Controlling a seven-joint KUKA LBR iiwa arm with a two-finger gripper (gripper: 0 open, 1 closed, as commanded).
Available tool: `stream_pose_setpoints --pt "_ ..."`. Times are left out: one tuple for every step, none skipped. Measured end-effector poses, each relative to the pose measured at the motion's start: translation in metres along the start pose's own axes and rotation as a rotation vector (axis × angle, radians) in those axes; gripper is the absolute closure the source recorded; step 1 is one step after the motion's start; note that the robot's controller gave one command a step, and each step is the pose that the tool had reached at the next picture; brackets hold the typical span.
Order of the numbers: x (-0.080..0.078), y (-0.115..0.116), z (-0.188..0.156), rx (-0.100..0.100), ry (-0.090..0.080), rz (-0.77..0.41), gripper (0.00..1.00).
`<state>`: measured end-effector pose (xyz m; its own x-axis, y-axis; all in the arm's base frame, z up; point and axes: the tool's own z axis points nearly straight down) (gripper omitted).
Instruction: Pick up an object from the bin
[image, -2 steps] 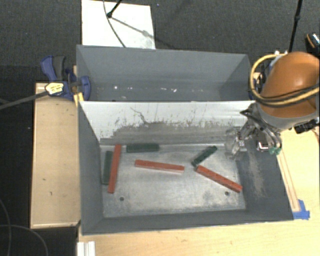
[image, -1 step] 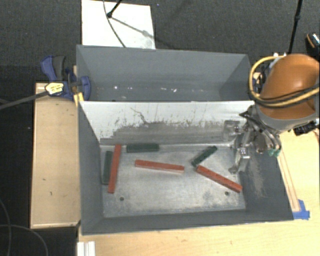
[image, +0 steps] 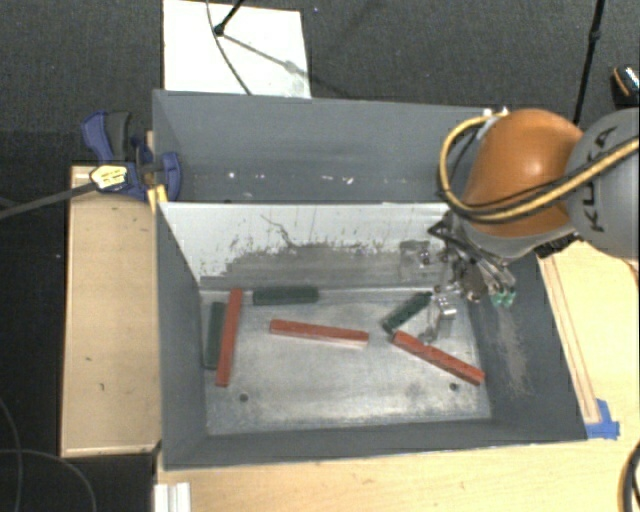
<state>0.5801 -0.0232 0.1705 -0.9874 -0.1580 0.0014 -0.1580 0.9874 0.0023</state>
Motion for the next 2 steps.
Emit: stream_pose_setpoints --pt "0.017 -0.018 -0.012 0.002 0.001 -0.346 0.00" --pt "0.005 -0.024 0.103 0.000 0.002 -0.481 0.00"
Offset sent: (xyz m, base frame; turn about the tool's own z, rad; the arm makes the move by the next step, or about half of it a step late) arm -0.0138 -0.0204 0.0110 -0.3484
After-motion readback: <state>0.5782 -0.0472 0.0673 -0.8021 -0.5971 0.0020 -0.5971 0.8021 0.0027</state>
